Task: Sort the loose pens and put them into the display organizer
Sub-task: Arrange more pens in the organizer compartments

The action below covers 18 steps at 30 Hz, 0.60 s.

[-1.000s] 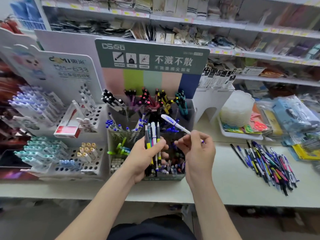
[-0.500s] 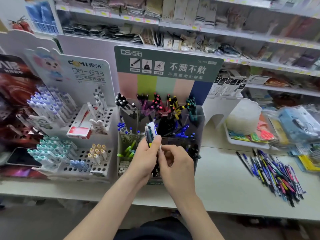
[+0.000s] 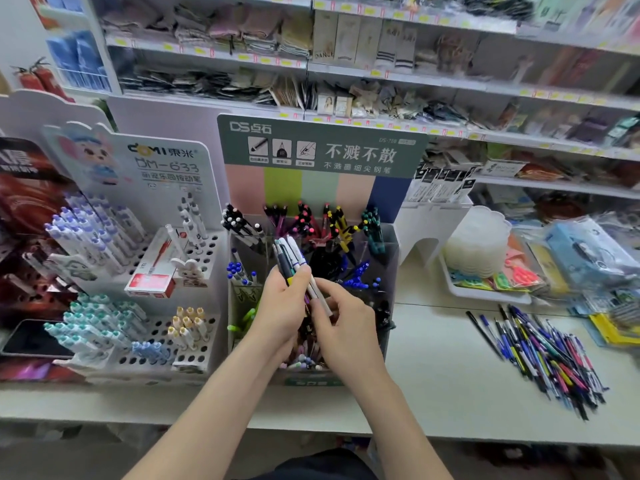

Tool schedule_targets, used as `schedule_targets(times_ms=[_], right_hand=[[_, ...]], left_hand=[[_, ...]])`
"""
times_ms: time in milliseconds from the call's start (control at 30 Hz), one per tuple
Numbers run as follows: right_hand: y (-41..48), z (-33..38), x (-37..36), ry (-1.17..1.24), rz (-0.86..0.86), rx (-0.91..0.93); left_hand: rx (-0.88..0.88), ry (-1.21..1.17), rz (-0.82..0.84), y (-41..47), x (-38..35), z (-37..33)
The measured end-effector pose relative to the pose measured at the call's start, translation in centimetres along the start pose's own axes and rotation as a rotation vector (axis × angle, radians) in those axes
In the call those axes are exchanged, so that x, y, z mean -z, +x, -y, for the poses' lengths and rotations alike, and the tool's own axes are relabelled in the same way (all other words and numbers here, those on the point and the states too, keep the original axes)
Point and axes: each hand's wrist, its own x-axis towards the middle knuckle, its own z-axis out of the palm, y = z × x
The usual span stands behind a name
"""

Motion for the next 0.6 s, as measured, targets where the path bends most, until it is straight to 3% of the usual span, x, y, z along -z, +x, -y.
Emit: schedule_targets(times_ms=[100,333,467,600], right_hand=[[0.8,-0.1,0.6,-0.076,-0.003,0.048],[1.9,0.5,1.8,0.043,-0.064,-0.068],[1.4,0.1,1.8,-0.070,0.041,-0.043],[0.4,0.1,1.5,-0.038,0.098,0.055]], left_hand=[[0.029,-0.013,-0.027,0.9,-0.3,-0.1],[0.094,-0.145,-0.009,1.1,-1.5,-0.4],[0.131,-0.254,-0.111,0.7,-1.4,-0.1],[0.125,-0.222,-0.138,0.3,0.5,0.2]])
